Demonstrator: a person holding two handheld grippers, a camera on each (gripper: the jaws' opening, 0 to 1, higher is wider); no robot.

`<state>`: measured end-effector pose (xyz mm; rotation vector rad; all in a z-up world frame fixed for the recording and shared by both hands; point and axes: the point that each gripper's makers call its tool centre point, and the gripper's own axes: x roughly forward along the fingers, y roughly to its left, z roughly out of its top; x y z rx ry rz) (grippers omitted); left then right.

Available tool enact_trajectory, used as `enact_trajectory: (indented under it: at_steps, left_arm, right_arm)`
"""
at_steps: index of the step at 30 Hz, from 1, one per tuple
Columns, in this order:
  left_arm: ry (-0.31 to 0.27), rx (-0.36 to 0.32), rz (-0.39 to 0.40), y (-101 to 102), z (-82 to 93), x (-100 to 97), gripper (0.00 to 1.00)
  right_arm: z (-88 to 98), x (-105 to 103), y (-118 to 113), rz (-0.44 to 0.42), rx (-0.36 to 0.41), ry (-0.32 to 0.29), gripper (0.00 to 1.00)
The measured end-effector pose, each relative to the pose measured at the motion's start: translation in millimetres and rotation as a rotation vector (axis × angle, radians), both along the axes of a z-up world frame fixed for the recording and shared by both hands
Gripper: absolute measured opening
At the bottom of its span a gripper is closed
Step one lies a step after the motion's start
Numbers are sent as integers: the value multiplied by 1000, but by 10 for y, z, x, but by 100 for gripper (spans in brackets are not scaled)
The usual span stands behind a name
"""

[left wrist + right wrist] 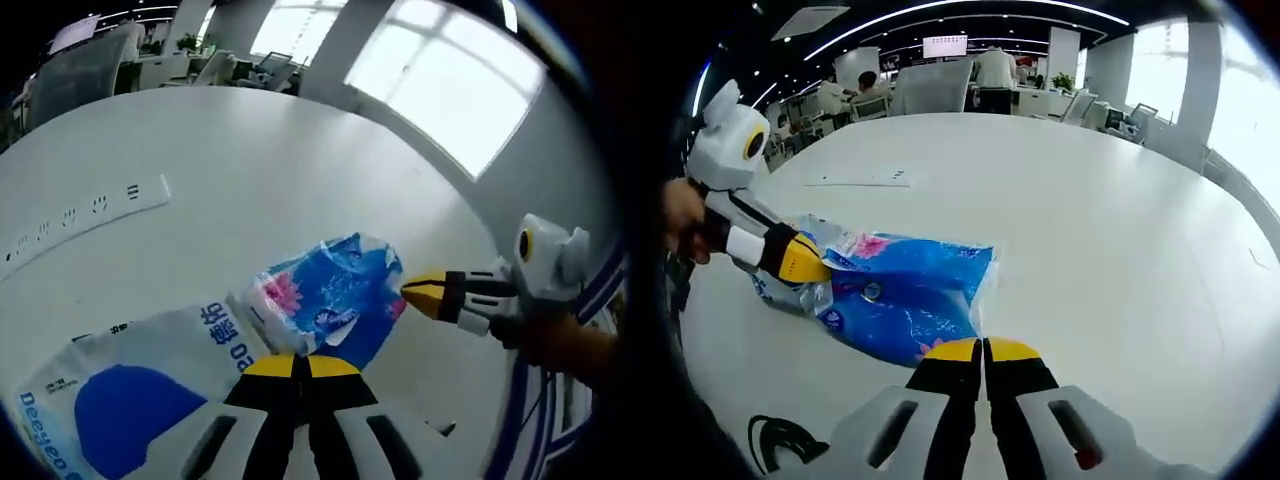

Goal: Arrange the tabletop items into an orderly group along one side of the table until the central work area is clear of visible clutter.

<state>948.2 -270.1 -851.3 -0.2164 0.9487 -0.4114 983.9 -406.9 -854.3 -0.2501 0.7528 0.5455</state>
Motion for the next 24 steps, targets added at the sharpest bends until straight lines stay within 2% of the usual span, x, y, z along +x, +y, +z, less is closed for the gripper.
enact_trajectory:
  at_steps: [3,9,12,13,15,19,21,24]
  left_arm:
    - [-27,24,-20,4,22,8,0]
    - [-39,46,-38,18,42,-10,1]
    - [-55,52,-69,11,77,-38,3]
    - [-71,67,-96,29,93,-50,4]
    - [-86,72,-93,67,123,-50,5]
    - [-119,33,-94,59,192,-31,8]
    - [-105,24,-94,69,162,-32,11]
    - [-112,45,-101,97,167,-74,9]
  right_arm:
    - [-7,-2,6,1,1,1,0]
    - [-15,-17,-14,16,-4,0,4]
    - [42,-14,-18,-8,41,-1,9]
    - [114,-6,13,-20,94,-18,11]
    - [188,-68,-32,-21,95,-18,14]
    - [281,-154,-22,-4,97,-43,14]
    - [292,-190,-27,2,104,-50,15]
    - [357,-285,-3,19,108,-69,16]
